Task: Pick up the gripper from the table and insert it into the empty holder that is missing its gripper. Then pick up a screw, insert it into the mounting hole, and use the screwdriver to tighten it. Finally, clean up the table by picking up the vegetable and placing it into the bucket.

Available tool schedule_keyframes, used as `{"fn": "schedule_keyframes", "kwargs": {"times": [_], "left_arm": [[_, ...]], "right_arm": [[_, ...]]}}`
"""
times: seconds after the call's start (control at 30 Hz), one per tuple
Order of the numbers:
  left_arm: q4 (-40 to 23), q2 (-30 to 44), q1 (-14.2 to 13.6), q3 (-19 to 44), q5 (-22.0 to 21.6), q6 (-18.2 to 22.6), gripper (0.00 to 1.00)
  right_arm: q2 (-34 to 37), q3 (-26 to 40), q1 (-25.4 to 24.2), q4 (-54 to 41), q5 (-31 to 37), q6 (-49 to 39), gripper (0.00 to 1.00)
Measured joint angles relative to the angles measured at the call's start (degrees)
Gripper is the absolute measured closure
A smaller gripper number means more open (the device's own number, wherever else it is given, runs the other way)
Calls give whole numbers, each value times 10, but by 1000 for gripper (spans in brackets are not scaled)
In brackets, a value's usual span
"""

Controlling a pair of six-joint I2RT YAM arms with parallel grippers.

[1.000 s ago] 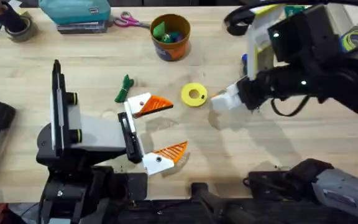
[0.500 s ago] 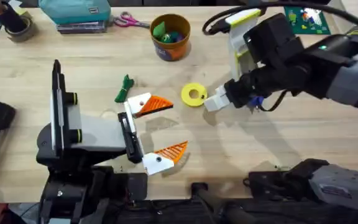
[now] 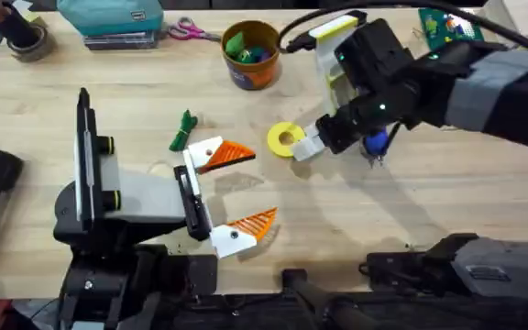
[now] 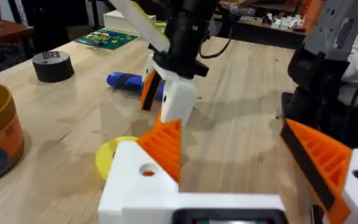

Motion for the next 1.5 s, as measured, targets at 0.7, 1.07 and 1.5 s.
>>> {"fn": "schedule_keyframes", "kwargs": {"times": [0.7, 1.07, 1.5], "left_arm": [[0, 0, 0, 0, 0, 0, 15], [0, 0, 0, 0, 0, 0, 15], [0, 0, 0, 0, 0, 0, 15]], "right_arm": [[76, 53, 15, 10, 2, 0, 243], [84, 53, 27, 10, 2, 11, 359], [84, 54, 29, 10, 2, 17, 451]]}}
